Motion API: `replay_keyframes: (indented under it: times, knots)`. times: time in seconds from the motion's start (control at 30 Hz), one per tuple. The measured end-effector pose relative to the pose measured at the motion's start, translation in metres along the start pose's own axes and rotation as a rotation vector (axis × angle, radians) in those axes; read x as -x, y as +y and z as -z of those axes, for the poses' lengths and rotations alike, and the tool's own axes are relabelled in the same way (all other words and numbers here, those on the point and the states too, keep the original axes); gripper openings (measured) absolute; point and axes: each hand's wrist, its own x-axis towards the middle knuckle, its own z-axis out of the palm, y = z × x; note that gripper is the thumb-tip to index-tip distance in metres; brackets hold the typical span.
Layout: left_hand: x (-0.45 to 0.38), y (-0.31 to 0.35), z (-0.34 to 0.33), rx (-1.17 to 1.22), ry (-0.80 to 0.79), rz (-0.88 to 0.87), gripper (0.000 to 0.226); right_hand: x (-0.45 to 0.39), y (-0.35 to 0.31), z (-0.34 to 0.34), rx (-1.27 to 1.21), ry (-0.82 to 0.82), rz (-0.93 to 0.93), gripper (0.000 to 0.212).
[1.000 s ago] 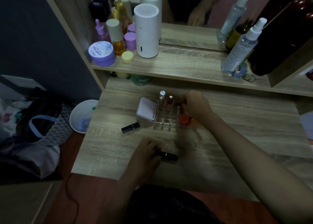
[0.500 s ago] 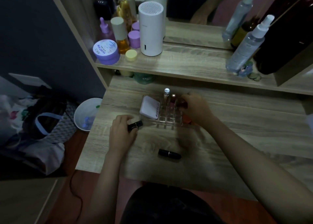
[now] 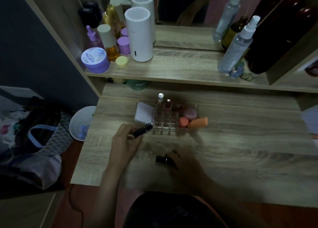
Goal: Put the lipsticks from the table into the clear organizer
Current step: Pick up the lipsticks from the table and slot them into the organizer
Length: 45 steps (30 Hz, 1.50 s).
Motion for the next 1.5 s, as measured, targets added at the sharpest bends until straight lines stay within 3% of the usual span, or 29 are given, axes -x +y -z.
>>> replay_keyframes:
  times: [0.1,0.17,0.23,0.37,0.53,0.7,0.93,1.23,1.33,1.5]
  knots:
    - [-0.015,0.018,-0.010,0.024,0.020,-0.027,0.028,-0.007,0.005,0.005,-0.086,-0.022,-0.009,0.026]
    - [-0.028,0.027,-0.017,0.049,0.055,-0.025,0.028,-0.010,0.011,0.011,-0.222,-0.042,-0.101,0.029]
    - [-0.039,0.036,-0.022,0.091,0.072,-0.041,0.024,-0.018,0.012,0.028,-0.365,0.073,-0.138,0.036]
    - [-0.054,0.043,-0.031,0.098,0.082,-0.065,0.022,-0.046,0.016,0.061,-0.369,0.325,-0.149,0.019]
    - [-0.059,0.040,-0.038,0.066,0.077,-0.019,0.022,-0.081,0.018,0.085,-0.308,0.419,-0.100,0.024]
    - [-0.064,0.040,-0.044,0.033,-0.002,-0.006,0.024,-0.101,0.016,0.078,-0.246,0.366,-0.117,0.028]
    - [-0.067,0.042,-0.052,-0.050,-0.111,0.024,0.024,-0.112,0.017,0.065,-0.192,0.259,-0.095,0.015]
    - [-0.071,0.043,-0.044,-0.063,-0.161,-0.038,0.027,-0.110,0.014,0.068,-0.159,0.206,-0.143,0.024]
    - [-0.070,0.046,-0.037,-0.052,-0.163,-0.072,0.026,-0.102,0.012,0.081,-0.195,0.283,-0.120,0.025]
    - [-0.079,0.058,-0.024,-0.070,-0.069,-0.185,0.025,-0.086,0.024,0.113,-0.227,0.569,-0.109,0.021]
